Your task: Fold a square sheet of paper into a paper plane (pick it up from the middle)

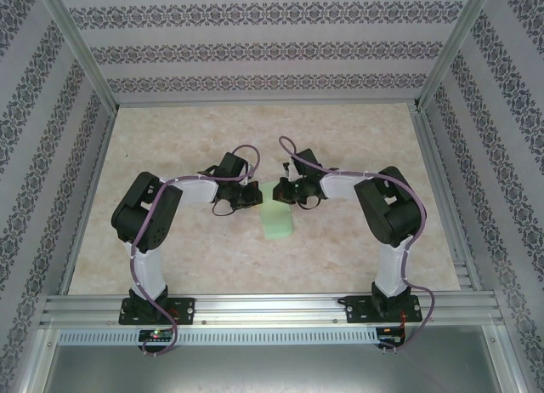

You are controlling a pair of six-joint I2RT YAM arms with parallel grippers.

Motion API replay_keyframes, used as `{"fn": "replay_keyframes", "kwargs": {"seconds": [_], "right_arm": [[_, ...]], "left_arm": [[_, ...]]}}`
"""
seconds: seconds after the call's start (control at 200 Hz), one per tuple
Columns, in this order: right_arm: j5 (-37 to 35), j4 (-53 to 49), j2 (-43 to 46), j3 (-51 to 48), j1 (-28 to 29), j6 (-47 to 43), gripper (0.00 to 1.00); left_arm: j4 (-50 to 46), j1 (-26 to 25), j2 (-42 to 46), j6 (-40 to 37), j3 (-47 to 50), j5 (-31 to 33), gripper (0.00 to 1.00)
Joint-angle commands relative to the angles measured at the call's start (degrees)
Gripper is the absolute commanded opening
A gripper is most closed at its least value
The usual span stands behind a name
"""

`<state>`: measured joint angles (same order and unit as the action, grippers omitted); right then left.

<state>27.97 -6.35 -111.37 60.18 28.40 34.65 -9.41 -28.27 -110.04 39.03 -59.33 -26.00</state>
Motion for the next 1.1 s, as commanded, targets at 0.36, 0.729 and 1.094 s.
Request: {"fn": "replay_keyframes", "kwargs": {"seconds": [0.36,0.729,1.094], "right_arm": [[-0.32,1.43,8.51,-7.96,-7.99,-2.94,0.01],[-0.39,3.68,0.93,0.63,0.59,1.68,0.00],[-2.25,7.58,-3.30,-0.87,-3.29,4.25,0.00]], "left_arm": [[-16.72,-0.30,-5.71,-2.56,4.33,10.98,0.00],[-18.28,-0.82,-6.94,-3.15,2.90,12.00,0.00],[-17.94,-0.82,-7.51,-3.29,4.58,13.06,0.00]]}}
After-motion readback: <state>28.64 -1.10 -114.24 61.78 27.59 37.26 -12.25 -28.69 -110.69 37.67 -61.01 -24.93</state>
